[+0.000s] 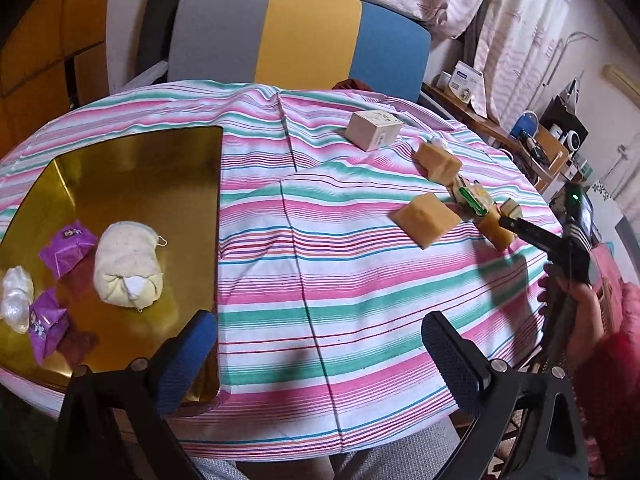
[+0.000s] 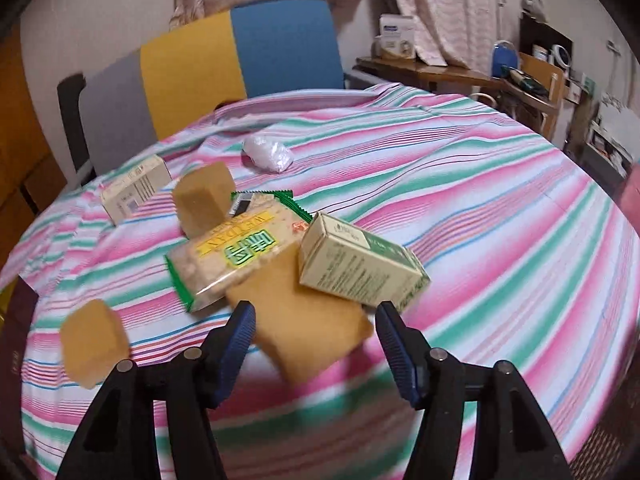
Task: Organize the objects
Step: 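Reach the right gripper to the yellow sponges and grasp one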
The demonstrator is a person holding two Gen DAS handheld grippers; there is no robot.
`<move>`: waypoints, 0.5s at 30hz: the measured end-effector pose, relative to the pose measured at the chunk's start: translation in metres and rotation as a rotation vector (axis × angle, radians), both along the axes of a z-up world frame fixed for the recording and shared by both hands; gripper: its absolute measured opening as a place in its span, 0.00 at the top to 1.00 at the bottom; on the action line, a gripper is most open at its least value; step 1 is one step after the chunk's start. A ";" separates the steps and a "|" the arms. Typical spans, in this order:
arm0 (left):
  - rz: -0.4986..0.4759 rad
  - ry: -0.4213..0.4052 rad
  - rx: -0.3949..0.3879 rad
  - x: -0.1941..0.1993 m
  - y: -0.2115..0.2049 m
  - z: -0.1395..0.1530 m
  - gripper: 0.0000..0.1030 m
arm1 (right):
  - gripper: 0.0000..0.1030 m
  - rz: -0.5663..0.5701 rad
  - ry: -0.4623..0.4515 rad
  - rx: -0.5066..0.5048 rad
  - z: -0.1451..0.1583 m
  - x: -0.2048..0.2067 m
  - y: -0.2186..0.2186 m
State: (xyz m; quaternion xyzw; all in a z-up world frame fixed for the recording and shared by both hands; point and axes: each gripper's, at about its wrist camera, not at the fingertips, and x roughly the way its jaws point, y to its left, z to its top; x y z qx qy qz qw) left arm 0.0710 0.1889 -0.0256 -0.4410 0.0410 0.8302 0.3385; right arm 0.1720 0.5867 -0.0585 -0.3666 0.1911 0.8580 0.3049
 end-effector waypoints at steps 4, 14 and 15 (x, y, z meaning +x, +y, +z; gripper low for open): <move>0.000 -0.021 -0.008 -0.001 0.002 -0.002 0.00 | 0.31 0.068 0.013 -0.005 -0.001 -0.011 0.005; -0.042 -0.007 -0.033 0.003 0.023 -0.002 0.00 | 0.44 0.100 0.092 -0.040 -0.007 -0.001 -0.020; -0.048 -0.005 -0.035 0.002 0.026 -0.002 0.00 | 0.44 0.098 0.111 -0.055 -0.006 0.000 -0.023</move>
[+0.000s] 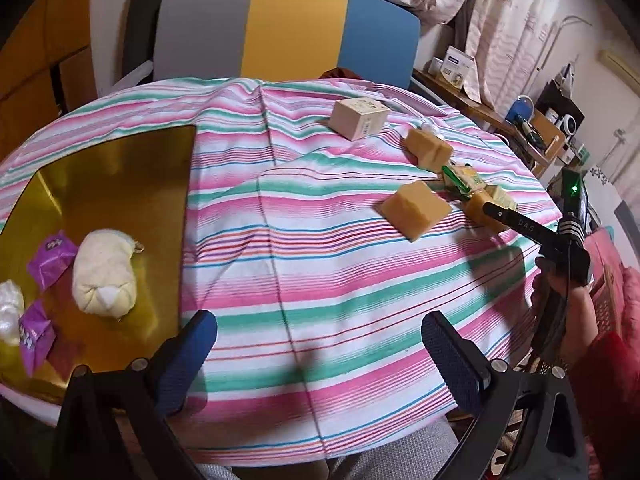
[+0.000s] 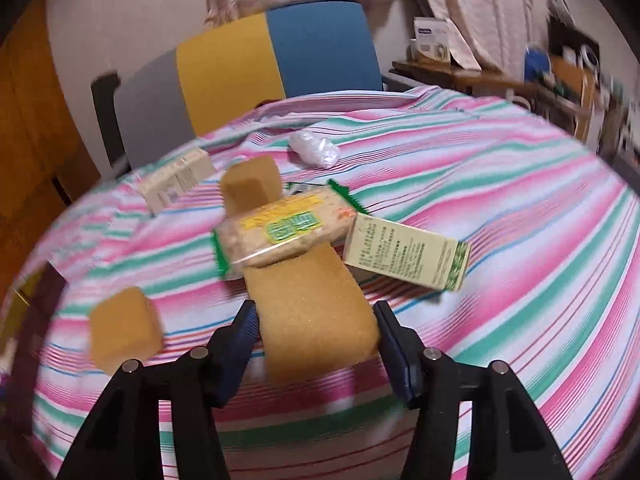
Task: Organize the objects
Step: 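Reach the right gripper to the yellow sponges and grasp one, then grasp a second yellow sponge with the left gripper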
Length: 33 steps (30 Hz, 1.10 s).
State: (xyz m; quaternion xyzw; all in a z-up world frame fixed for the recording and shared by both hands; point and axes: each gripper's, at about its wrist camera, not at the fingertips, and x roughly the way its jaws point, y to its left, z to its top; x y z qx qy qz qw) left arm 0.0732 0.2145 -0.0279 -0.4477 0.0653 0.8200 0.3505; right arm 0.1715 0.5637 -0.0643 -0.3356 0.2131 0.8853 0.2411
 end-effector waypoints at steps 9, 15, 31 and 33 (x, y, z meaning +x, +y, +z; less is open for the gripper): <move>-0.040 0.084 -0.070 -0.011 0.053 -0.005 0.00 | 0.44 -0.053 0.093 -0.024 -0.004 -0.004 -0.045; -0.187 0.163 -0.078 -0.022 0.109 -0.007 0.00 | 0.44 -0.061 0.098 -0.013 -0.021 -0.007 -0.051; -0.475 0.217 -0.173 -0.044 0.197 -0.051 0.11 | 0.44 -0.066 0.133 -0.022 -0.028 -0.005 -0.048; -0.490 0.235 -0.174 -0.038 0.198 -0.057 0.25 | 0.44 -0.066 0.137 -0.026 -0.028 -0.004 -0.047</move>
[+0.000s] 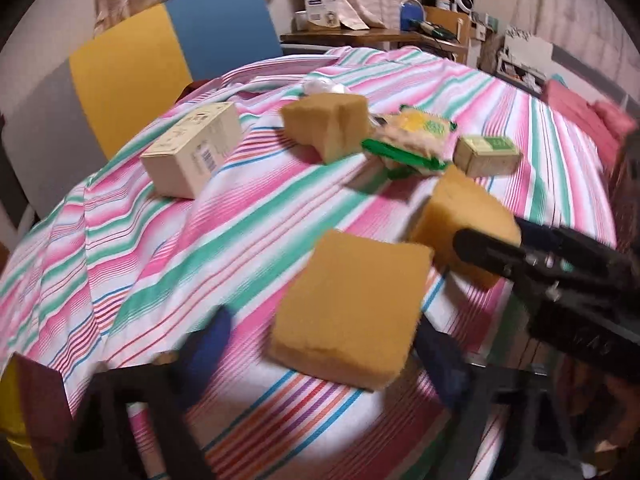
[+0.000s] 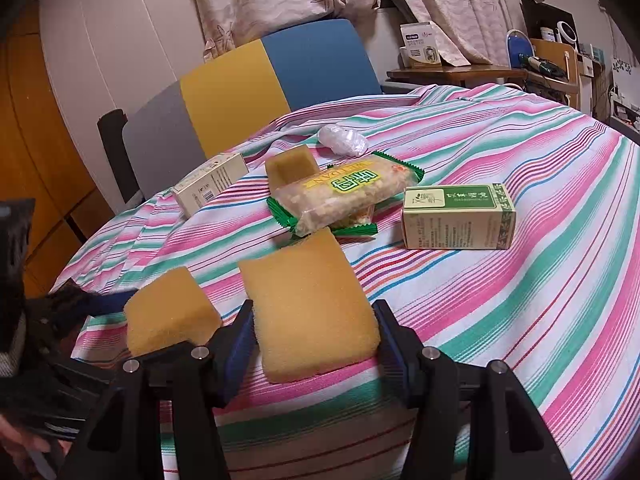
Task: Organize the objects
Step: 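Grasp a second yellow sponge with the left gripper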
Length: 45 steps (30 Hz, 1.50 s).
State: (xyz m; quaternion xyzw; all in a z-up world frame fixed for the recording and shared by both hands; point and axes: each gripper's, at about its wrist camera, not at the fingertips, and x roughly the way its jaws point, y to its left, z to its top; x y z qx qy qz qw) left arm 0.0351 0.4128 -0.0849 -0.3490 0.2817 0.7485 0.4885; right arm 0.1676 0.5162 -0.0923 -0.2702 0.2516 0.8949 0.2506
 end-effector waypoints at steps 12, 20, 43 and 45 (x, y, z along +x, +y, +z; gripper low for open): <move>0.128 -0.021 0.129 0.015 -0.042 0.000 0.44 | 0.44 -0.005 -0.020 0.022 0.001 -0.002 -0.003; 0.202 -0.031 0.168 0.021 -0.078 -0.004 0.44 | 0.44 -0.010 -0.050 0.053 0.003 -0.004 -0.007; 0.466 -0.135 0.328 0.006 -0.191 0.046 0.44 | 0.44 -0.011 -0.108 0.095 0.004 -0.010 -0.013; 0.499 -0.145 0.345 0.001 -0.205 0.049 0.44 | 0.44 -0.010 -0.114 0.095 0.005 -0.010 -0.013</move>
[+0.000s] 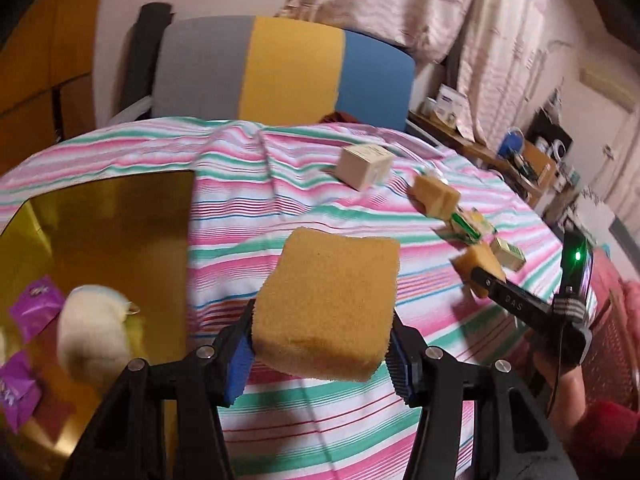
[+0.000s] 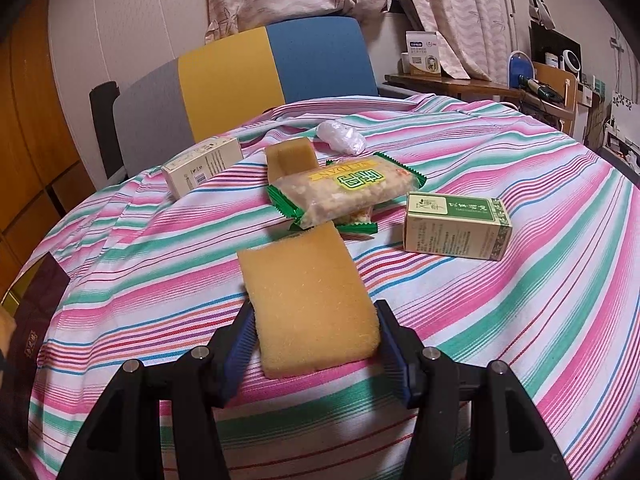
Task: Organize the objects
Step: 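Grasp a second yellow sponge with the left gripper, then lower both sponges into the gold tin and open both grippers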
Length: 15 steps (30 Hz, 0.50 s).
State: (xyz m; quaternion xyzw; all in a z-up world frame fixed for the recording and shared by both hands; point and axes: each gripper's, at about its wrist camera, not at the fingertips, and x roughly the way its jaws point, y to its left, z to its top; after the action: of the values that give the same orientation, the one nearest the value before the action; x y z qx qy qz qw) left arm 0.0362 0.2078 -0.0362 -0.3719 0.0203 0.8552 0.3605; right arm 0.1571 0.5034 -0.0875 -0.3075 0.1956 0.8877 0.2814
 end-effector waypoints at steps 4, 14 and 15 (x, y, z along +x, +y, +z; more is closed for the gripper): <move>0.050 0.002 0.023 -0.007 -0.024 0.008 0.44 | 0.45 -0.003 -0.021 0.017 0.004 -0.002 -0.004; 0.226 -0.003 0.029 -0.049 -0.084 0.014 0.44 | 0.45 0.076 0.076 -0.076 0.022 -0.009 -0.042; 0.246 -0.003 0.026 -0.054 -0.090 0.014 0.44 | 0.45 0.099 0.085 -0.078 0.026 -0.012 -0.049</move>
State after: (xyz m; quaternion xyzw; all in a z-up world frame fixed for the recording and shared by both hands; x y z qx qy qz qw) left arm -0.0178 0.1177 -0.0222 -0.3682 -0.0374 0.8926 0.2576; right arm 0.1450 0.4539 -0.0613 -0.2896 0.2265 0.9044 0.2164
